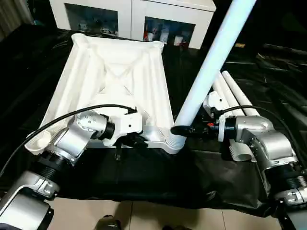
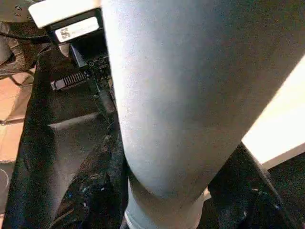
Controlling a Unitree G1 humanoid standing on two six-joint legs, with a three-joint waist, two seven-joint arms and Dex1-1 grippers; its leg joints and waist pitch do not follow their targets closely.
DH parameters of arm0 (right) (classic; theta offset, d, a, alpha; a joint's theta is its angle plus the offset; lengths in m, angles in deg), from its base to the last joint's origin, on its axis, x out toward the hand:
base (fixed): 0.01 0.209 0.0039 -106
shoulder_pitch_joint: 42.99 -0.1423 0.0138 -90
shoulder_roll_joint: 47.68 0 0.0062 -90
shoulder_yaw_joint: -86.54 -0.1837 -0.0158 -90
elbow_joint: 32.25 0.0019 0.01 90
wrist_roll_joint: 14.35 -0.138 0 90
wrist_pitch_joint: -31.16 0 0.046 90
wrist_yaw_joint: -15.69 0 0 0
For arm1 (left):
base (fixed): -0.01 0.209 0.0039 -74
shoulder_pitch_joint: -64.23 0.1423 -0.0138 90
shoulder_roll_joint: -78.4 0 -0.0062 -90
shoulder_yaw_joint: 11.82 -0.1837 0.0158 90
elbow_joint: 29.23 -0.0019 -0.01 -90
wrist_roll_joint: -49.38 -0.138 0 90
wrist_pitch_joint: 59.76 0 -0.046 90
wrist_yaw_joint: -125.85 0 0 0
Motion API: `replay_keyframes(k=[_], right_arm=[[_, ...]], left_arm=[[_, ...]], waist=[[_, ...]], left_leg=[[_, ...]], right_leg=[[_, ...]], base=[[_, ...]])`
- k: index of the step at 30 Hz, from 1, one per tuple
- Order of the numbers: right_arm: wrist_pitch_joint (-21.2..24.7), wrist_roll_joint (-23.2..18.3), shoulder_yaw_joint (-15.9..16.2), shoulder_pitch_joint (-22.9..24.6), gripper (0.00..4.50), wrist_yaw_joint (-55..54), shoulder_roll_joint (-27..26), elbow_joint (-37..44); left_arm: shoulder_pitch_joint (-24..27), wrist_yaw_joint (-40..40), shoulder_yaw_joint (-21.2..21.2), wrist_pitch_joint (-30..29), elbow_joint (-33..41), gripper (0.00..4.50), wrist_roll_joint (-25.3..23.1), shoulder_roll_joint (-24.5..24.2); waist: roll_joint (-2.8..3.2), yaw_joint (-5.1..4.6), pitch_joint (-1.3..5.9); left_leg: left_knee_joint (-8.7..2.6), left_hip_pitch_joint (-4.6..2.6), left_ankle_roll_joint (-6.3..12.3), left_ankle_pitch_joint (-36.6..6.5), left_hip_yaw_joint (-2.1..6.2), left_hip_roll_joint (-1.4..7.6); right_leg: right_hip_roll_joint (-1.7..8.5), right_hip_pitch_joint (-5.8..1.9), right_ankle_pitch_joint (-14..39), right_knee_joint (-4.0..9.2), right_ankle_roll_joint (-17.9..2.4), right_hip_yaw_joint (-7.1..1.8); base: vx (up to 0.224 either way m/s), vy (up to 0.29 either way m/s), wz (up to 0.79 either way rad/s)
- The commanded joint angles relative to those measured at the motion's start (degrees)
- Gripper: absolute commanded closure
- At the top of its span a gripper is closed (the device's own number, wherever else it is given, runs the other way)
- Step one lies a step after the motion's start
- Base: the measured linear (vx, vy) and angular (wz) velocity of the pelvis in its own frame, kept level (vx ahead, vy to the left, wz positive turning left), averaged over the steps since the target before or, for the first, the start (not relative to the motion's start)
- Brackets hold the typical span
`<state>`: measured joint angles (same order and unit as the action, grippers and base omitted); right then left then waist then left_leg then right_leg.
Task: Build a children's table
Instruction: Insert table leg to table base
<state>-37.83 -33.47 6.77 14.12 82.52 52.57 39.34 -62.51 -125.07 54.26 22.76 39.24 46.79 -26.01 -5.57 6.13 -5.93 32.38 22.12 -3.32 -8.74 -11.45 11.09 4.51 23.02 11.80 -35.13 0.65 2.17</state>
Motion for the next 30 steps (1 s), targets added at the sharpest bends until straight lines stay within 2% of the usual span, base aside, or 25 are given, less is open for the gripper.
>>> replay_keyframes(k=[1,8,16,21,27,30], right_arm=[[1.8,1.0,1.2,-0.3,2.65,1.6,1.1,-1.1],[3.5,1.2,2.6,-2.1,2.65,3.6,1.5,-0.1],[0.3,3.7,2.8,-3.6,2.65,1.3,0.7,-0.4],[-1.0,4.9,2.2,-4.3,2.65,-0.7,-0.4,-3.3],[-1.4,4.9,2.1,-4.2,2.65,-1.4,-1.8,-5.1],[-2.5,5.4,1.5,-4.7,2.65,-2.8,-3.2,-8.2]], left_arm=[[0.6,-0.1,-1.3,-0.3,0.0,4.50,-2.2,-0.6],[0.7,-0.3,-1.5,-0.6,0.5,4.50,-2.3,-0.7],[0.8,-0.1,-1.6,-0.8,0.7,4.50,-2.4,-0.7],[1.2,0.0,-1.6,-0.8,1.0,4.50,-2.4,-0.8],[1.3,-0.1,-1.5,-1.0,1.2,4.50,-2.4,-0.8],[1.4,-0.1,-1.5,-1.1,1.2,4.50,-2.4,-0.7]], waist=[[0.43,-0.26,3.97],[0.41,-0.42,3.93],[0.27,-0.49,3.90],[0.21,-0.59,3.85],[0.19,-0.89,3.60],[0.27,-1.13,3.36]], left_leg=[[-2.95,-1.83,3.74,-5.3,0.56,2.32],[-2.94,-1.78,3.04,-6.2,0.65,2.36],[-2.86,-1.78,2.72,-5.9,0.60,2.33],[-2.82,-1.82,2.98,-5.9,0.59,2.34],[-3.01,-1.78,1.82,-8.5,0.72,2.36],[-3.19,-1.80,0.65,-11.1,0.84,2.44]], right_leg=[[3.37,-2.33,-1.9,2.48,-16.3,-2.12],[3.46,-2.36,-0.8,2.46,-16.1,-2.12],[3.50,-2.29,-0.4,2.39,-16.0,-2.18],[3.44,-2.24,-0.5,2.36,-16.2,-2.15],[3.57,-2.06,3.5,2.74,-15.4,-2.22],[3.67,-1.83,7.5,3.13,-14.7,-2.26]], base=[[0.000,0.000,0.00],[0.000,0.000,0.00],[0.000,0.000,0.00],[0.000,0.000,0.00],[0.000,0.000,0.00],[0.000,0.000,0.00]])
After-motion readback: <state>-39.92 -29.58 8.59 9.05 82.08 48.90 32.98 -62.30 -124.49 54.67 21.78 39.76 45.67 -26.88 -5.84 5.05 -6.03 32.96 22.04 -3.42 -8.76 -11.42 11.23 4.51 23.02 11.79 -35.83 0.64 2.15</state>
